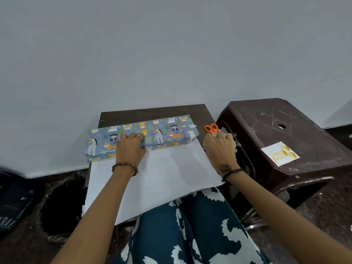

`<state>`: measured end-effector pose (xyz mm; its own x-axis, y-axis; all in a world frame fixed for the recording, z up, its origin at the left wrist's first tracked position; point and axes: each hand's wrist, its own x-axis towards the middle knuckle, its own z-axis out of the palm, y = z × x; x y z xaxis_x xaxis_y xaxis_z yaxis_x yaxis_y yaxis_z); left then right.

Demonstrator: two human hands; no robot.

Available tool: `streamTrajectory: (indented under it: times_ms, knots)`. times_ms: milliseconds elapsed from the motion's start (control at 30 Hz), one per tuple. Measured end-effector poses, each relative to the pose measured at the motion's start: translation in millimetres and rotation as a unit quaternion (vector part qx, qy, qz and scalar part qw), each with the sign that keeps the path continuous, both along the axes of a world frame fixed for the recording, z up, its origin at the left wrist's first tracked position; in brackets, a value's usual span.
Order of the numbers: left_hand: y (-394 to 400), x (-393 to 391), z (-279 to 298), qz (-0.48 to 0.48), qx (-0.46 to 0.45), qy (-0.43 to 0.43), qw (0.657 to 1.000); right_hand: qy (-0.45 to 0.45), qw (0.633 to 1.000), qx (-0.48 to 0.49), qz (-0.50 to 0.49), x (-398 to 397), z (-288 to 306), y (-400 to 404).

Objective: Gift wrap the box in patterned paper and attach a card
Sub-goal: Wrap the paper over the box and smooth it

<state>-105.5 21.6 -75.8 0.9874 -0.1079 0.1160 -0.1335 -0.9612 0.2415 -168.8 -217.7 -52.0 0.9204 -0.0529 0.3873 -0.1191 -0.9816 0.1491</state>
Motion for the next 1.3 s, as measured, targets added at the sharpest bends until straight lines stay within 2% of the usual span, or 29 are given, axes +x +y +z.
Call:
streamTrajectory:
  times_ms: [33, 67, 133, 167, 200, 300, 367, 533, 700, 767, 967, 1167, 1300]
  knots:
    - [0.0, 0.0, -0.9, -0.001, -0.005, -0.004, 1.000, -0.007, 0.993, 0.111, 0.035, 2.0, -1.0, -4.5]
    - [0.2, 0.3, -2.1, -0.003, -0.014, -0.008, 1.000, 0.022, 0.963, 0.261, 0.057, 4.0, -0.4, -6.9]
    - [2.5, -0.4, -5.4, -0.007, -0.035, -0.016, 0.999, 0.064, 0.856, 0.503, 0.095, 5.4, 2.7, -3.4]
    - [3.9, -1.5, -7.3, -0.009, -0.047, -0.022, 0.999, 0.077, 0.807, 0.575, 0.113, 4.6, 4.7, 0.8]
    - [5.0, -2.9, -9.3, -0.011, -0.061, -0.031, 0.998, 0.090, 0.774, 0.614, 0.129, 5.0, 2.8, 4.1]
    - [8.1, -5.8, -13.6, -0.016, -0.091, -0.057, 0.994, 0.132, 0.720, 0.668, 0.136, 3.9, -3.3, 19.7]
    - [9.5, -5.8, -17.8, -0.015, -0.101, -0.066, 0.993, 0.129, 0.725, 0.663, 0.137, 7.0, -9.5, 26.1]
    - [12.2, -3.5, -30.0, -0.009, -0.145, -0.090, 0.985, 0.106, 0.788, 0.581, 0.176, 21.5, -24.1, 51.7]
    - [13.9, -2.2, -35.3, -0.016, -0.166, -0.110, 0.980, 0.052, 0.874, 0.427, 0.227, 45.9, -54.0, 72.3]
    - [15.2, -1.1, -37.3, -0.016, -0.167, -0.114, 0.979, 0.026, 0.897, 0.375, 0.232, 51.0, -61.1, 79.6]
    - [16.2, 0.1, -41.9, -0.015, -0.186, -0.123, 0.975, -0.060, 0.927, 0.258, 0.266, 57.3, -70.7, 92.3]
    - [16.3, 0.9, -43.0, -0.015, -0.190, -0.127, 0.973, -0.107, 0.935, 0.198, 0.274, 61.5, -79.5, 100.0]
    - [15.4, 0.4, -45.8, -0.010, -0.195, -0.136, 0.971, -0.185, 0.946, 0.098, 0.249, 67.3, -78.7, 103.8]
